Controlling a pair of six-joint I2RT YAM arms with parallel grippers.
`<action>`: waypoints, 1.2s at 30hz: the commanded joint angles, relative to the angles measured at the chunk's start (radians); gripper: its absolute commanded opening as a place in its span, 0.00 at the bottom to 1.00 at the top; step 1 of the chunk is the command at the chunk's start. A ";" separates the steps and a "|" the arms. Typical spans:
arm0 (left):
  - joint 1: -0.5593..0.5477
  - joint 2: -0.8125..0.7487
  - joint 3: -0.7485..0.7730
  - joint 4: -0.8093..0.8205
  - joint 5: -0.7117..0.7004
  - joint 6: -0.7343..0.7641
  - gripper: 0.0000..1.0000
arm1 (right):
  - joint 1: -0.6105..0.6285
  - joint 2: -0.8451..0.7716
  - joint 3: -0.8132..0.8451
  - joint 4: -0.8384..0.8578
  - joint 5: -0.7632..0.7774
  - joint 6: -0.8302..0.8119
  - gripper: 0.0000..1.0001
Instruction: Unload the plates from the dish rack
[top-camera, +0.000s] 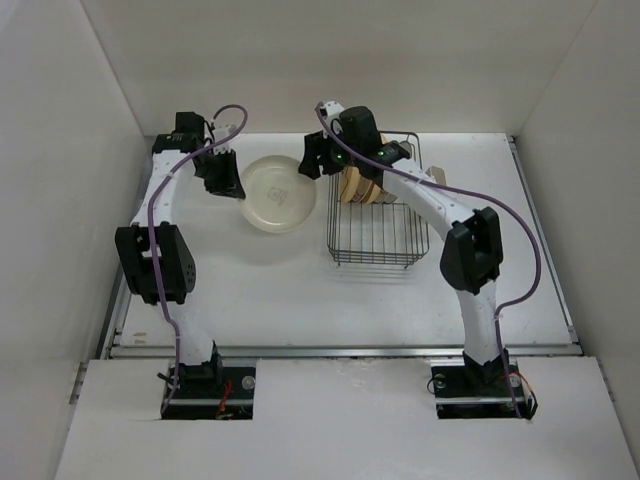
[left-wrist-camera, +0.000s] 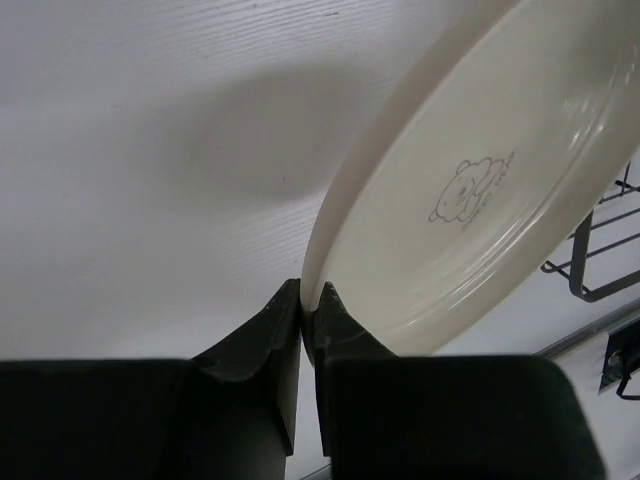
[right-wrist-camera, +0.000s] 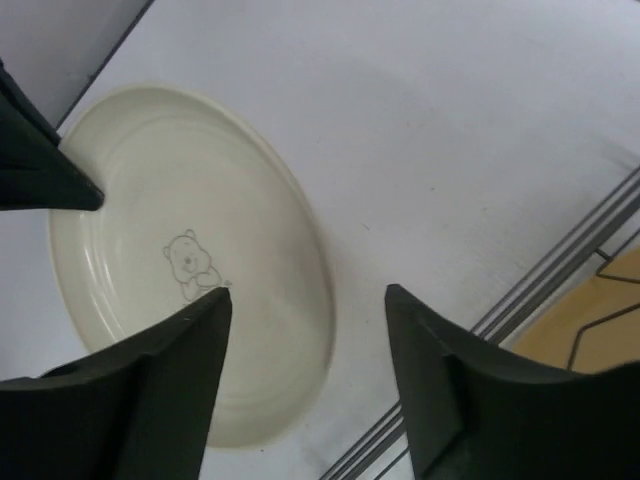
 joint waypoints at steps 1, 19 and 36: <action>0.055 0.002 -0.014 -0.011 -0.035 -0.036 0.00 | 0.010 -0.014 0.103 -0.014 0.111 0.017 0.71; 0.158 0.269 -0.002 0.113 -0.139 -0.054 0.00 | -0.300 -0.284 -0.068 -0.257 0.560 0.241 0.76; 0.224 0.340 0.049 0.041 -0.119 -0.062 0.35 | -0.374 -0.171 -0.200 -0.237 0.400 0.279 0.48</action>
